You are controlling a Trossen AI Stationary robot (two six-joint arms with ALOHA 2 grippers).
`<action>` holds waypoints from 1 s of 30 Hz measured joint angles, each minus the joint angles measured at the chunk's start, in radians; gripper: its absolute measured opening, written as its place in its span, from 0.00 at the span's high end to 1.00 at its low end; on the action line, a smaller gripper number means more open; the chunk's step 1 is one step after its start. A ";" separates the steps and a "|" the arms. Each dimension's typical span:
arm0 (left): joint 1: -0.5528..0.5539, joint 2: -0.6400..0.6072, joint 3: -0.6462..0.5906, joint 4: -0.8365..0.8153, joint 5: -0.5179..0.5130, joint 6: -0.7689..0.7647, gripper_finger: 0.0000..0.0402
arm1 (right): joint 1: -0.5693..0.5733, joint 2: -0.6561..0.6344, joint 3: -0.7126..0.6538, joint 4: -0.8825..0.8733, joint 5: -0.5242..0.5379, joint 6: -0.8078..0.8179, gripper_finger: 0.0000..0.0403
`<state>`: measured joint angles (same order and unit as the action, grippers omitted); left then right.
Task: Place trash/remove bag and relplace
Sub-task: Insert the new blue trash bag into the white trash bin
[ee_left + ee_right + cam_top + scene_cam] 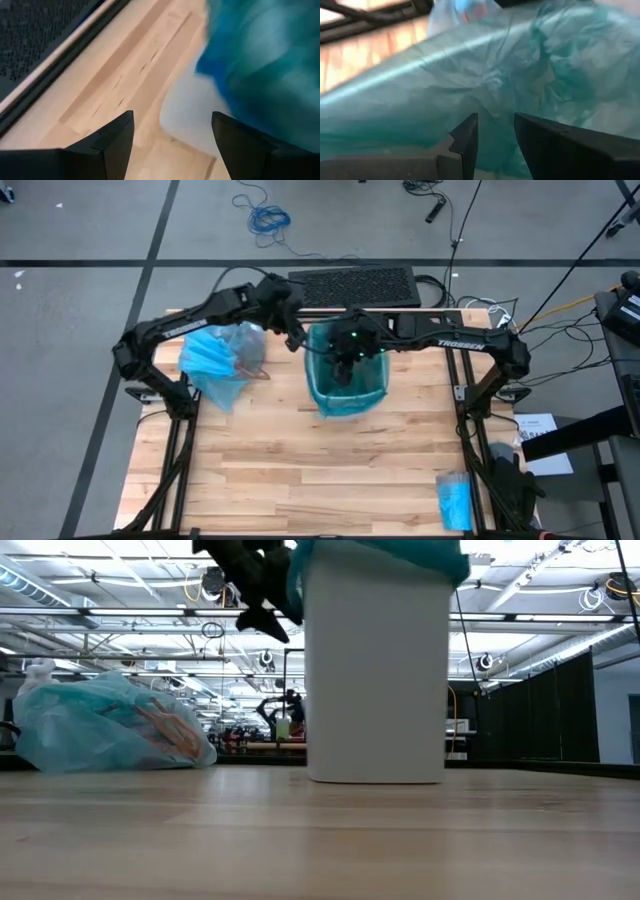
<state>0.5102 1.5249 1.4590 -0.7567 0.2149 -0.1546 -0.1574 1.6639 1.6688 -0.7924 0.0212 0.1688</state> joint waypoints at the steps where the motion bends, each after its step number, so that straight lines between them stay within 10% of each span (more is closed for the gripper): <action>1: -0.003 0.015 0.000 0.005 0.000 0.004 0.35 | 0.000 0.001 0.000 -0.018 0.000 0.001 0.70; 30: -0.035 -0.238 0.022 -0.125 -0.056 -0.047 0.35 | -0.011 0.126 0.000 -0.221 -0.028 -0.056 0.70</action>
<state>0.4749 1.2869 1.4813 -0.8818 0.1593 -0.2014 -0.1684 1.7898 1.6685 -1.0139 -0.0067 0.1127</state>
